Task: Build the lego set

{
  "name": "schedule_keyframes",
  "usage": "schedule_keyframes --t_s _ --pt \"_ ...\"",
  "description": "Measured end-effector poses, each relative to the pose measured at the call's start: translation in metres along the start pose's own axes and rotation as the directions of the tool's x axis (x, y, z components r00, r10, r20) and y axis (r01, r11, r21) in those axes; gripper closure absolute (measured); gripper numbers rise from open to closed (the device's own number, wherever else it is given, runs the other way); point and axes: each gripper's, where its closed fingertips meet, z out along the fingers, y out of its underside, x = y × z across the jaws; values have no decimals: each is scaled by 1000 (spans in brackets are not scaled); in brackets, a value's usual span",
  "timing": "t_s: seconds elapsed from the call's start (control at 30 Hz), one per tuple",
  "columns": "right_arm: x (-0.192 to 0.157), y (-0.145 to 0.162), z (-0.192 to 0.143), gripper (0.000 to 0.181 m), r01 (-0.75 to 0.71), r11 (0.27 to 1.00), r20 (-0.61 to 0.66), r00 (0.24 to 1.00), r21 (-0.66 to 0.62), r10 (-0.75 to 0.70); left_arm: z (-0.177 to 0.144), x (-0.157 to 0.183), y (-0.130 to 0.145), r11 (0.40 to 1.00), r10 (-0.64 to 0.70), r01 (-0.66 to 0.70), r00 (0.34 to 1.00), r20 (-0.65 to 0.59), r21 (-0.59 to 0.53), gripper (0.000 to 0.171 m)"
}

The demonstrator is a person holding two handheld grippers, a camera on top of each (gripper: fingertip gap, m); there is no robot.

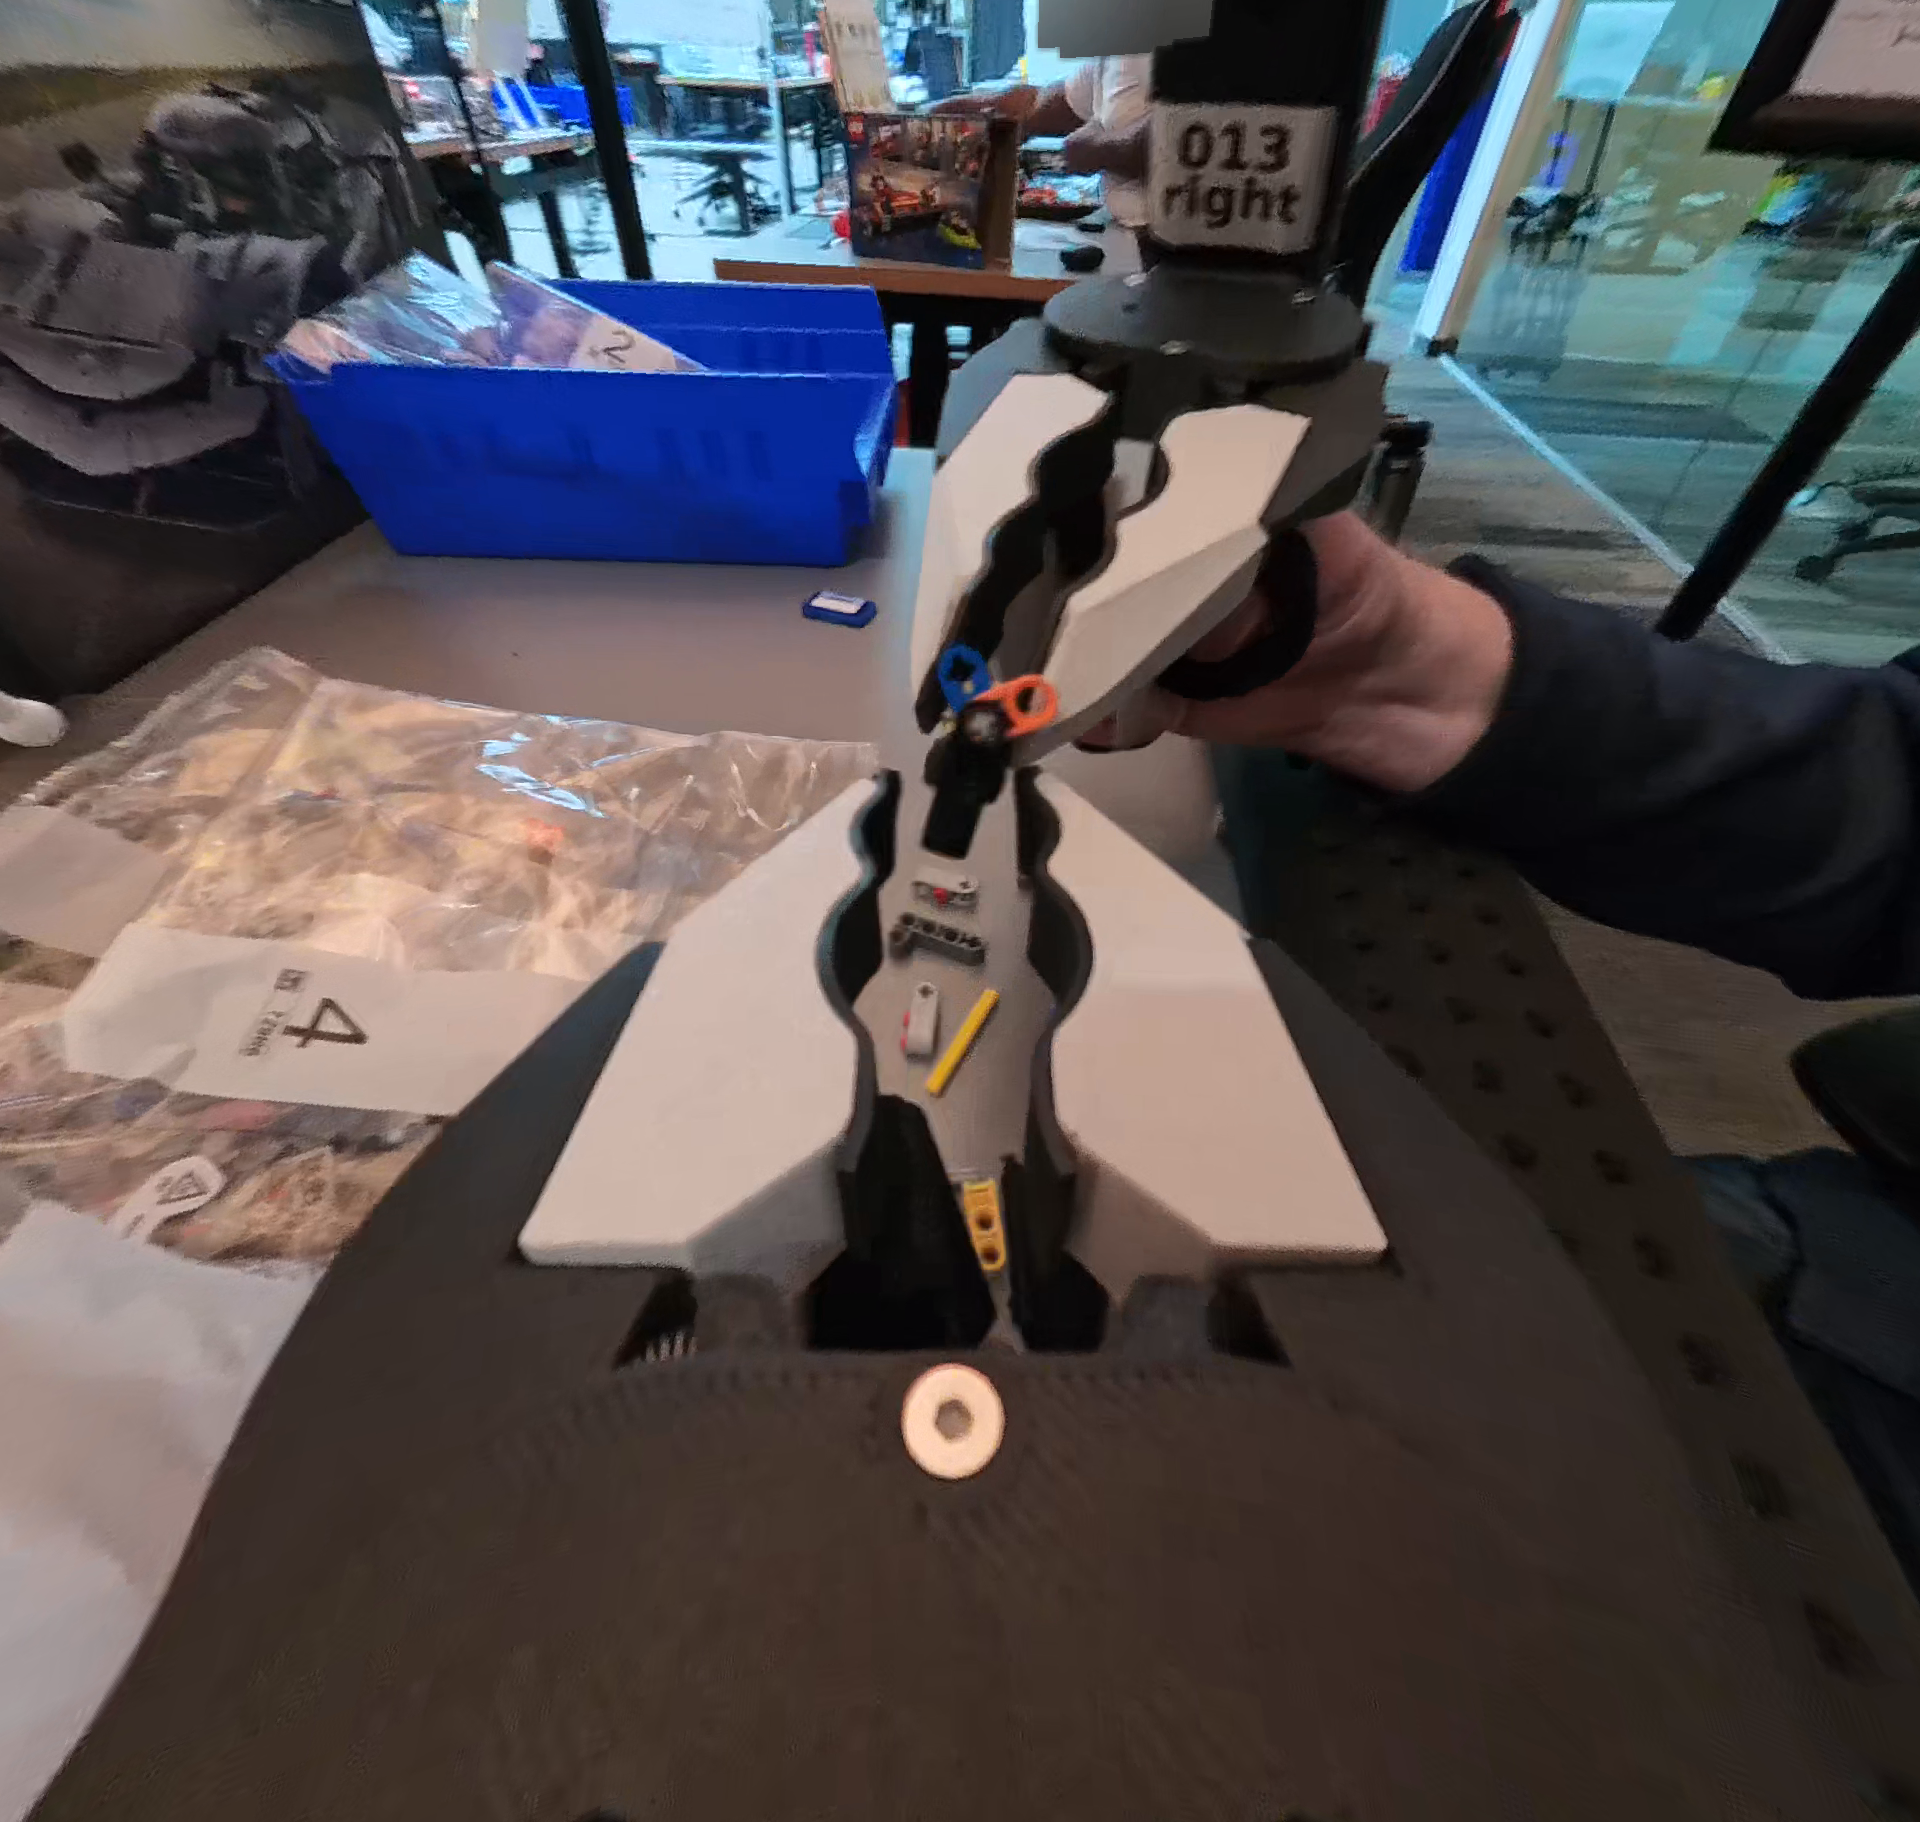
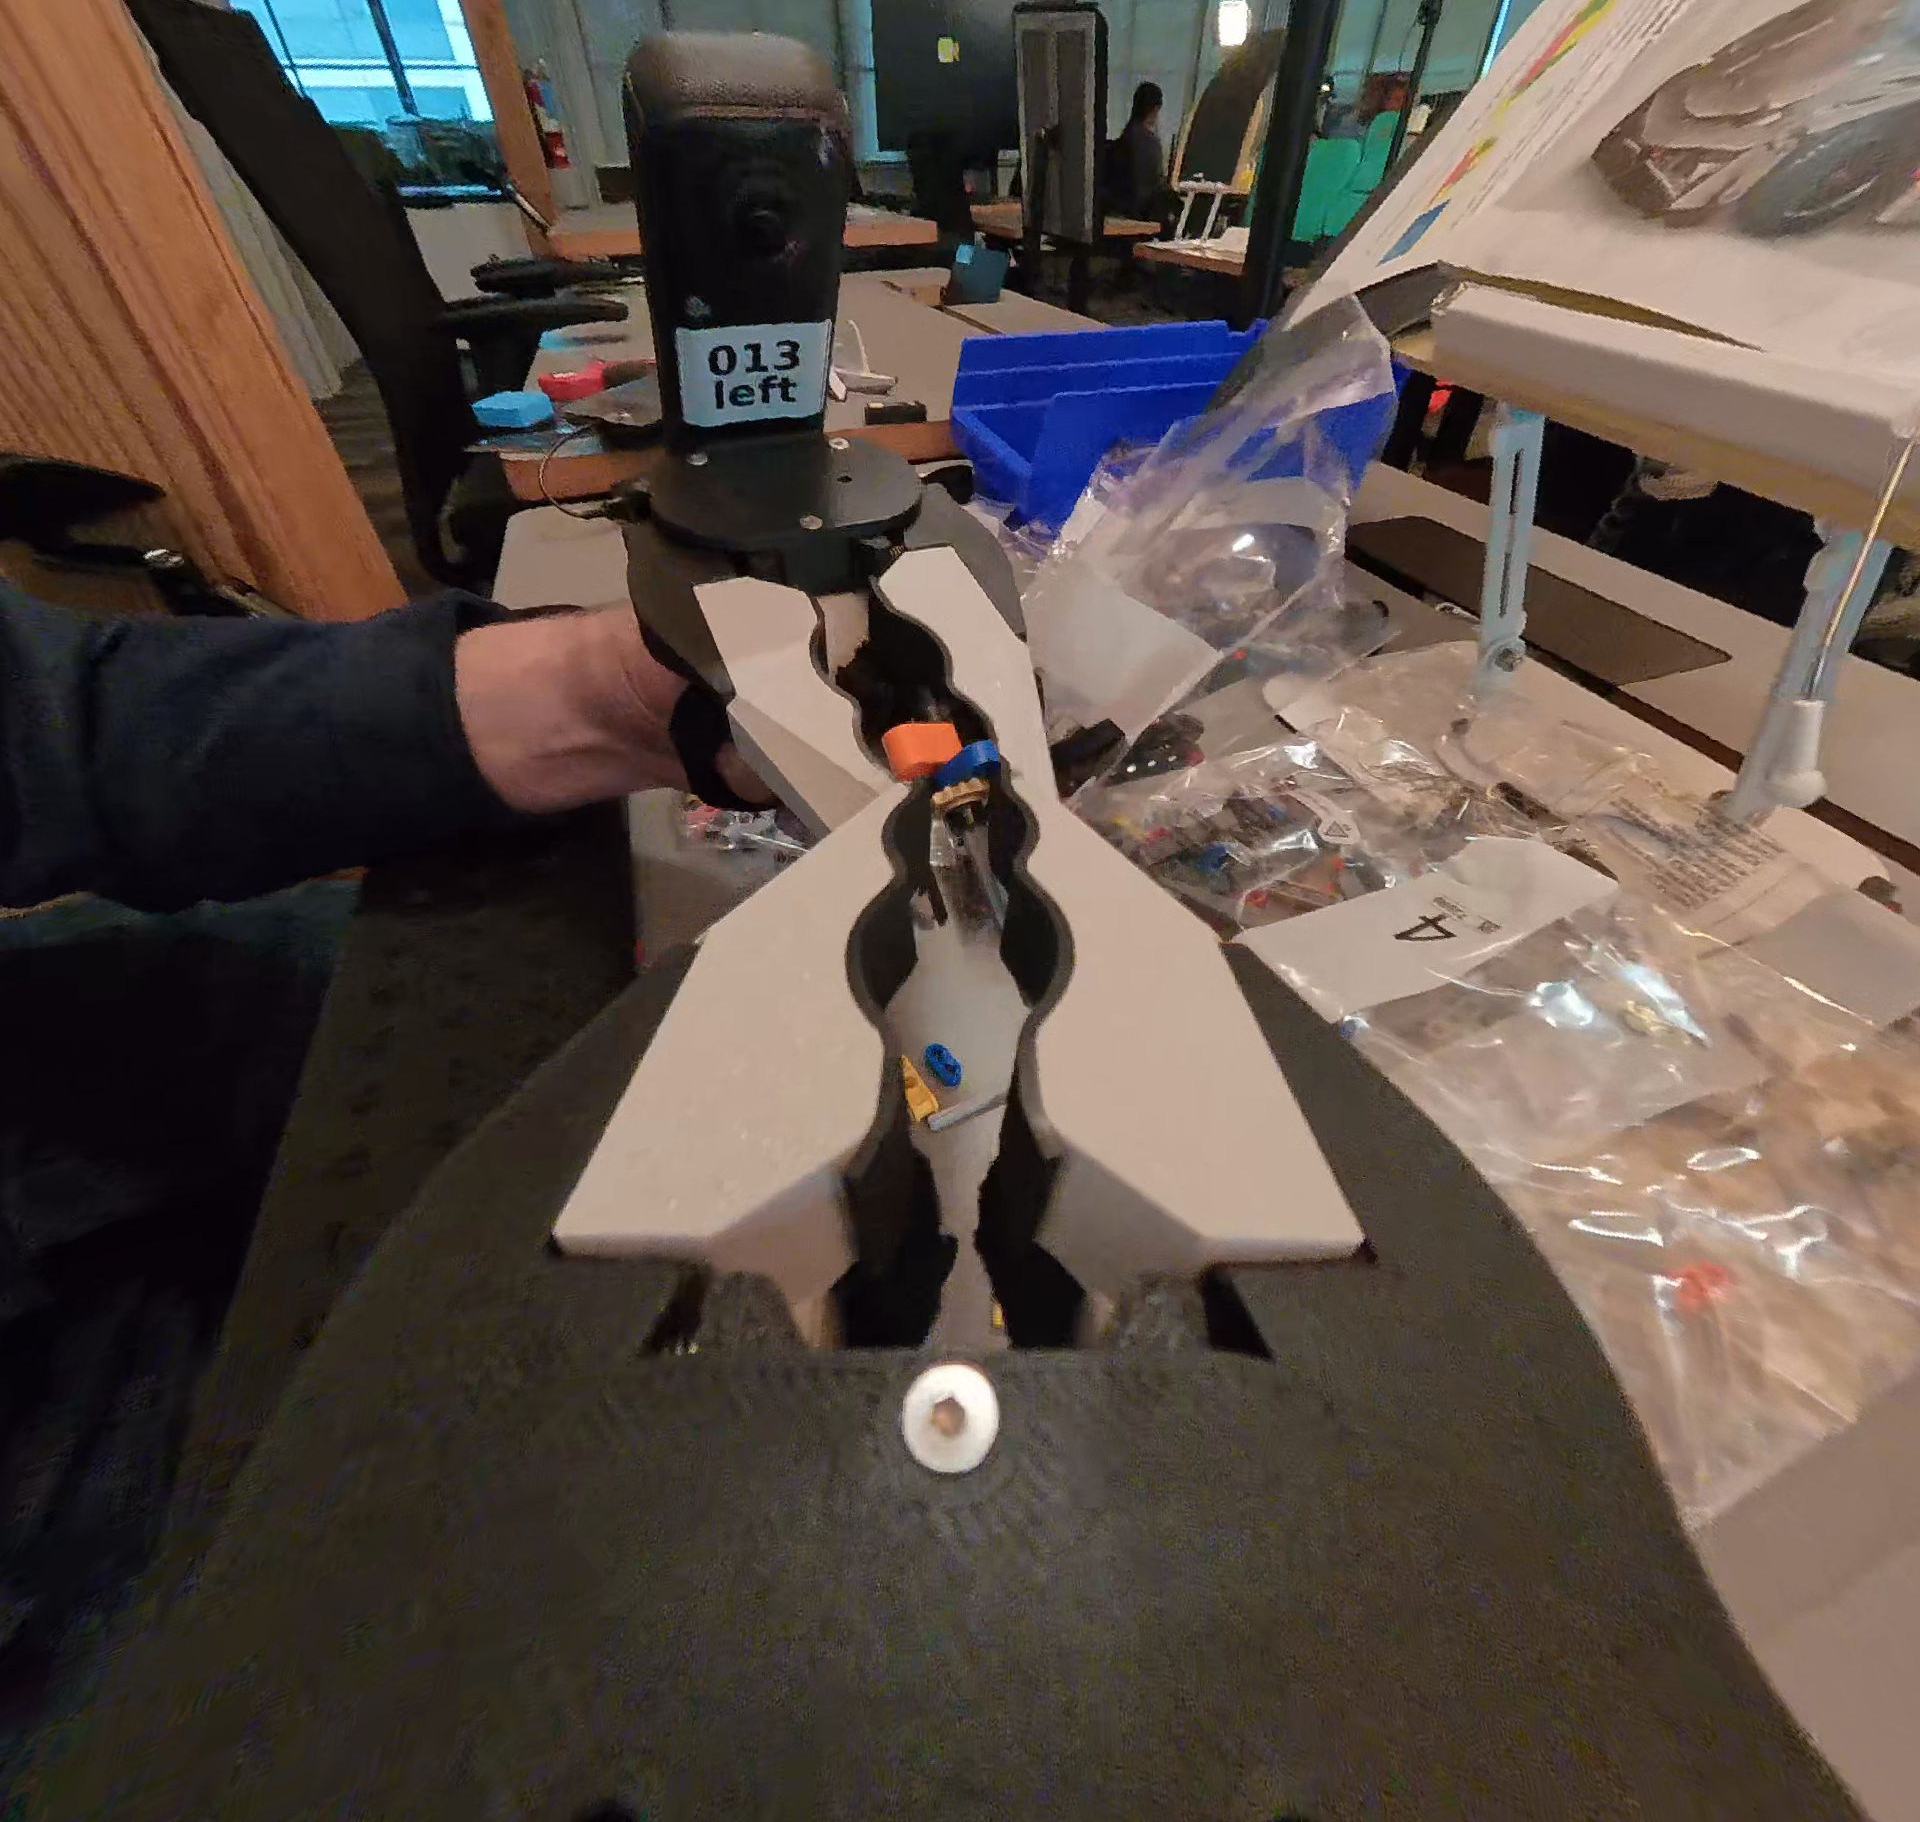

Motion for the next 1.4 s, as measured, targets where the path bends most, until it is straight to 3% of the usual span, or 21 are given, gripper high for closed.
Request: schedule_keyframes --t_s 0.2,0.37,0.6,0.77,0.97,1.1,1.23,1.4 --pt "5 7 1 174 69 996 -65 995 -63 -73 -7 -3 -3 996 89 -88 995 47 -13 142" --pt "2 8 0 174 124 989 -69 989 -87 -130 -8 1 -2 974 221 -217 972 81 -57 154" --pt "-4 -12 -6 174 152 988 -85 985 20 -149 -12 7 -19 994 57 -57 998 -1 94 160" --pt "-1 -22 -10 175 -30 990 -20 999 139 33 -10 6 -28 989 72 -77 996 43 124 160" --pt "9 -24 -10 175 -144 970 -26 988 194 152 -5 -3 -28 974 212 -224 954 214 34 160" --pt "12 -23 -9 175 -82 982 -90 991 169 98 -4 -7 -27 952 304 -303 911 279 -48 161" --pt "14 -23 -8 174 -116 977 -87 987 179 133 -4 -11 -25 916 401 -378 849 344 -136 161" --pt "15 -17 -4 174 100 994 -226 970 42 -88 -3 -15 -18 865 501 -435 787 360 -252 162"
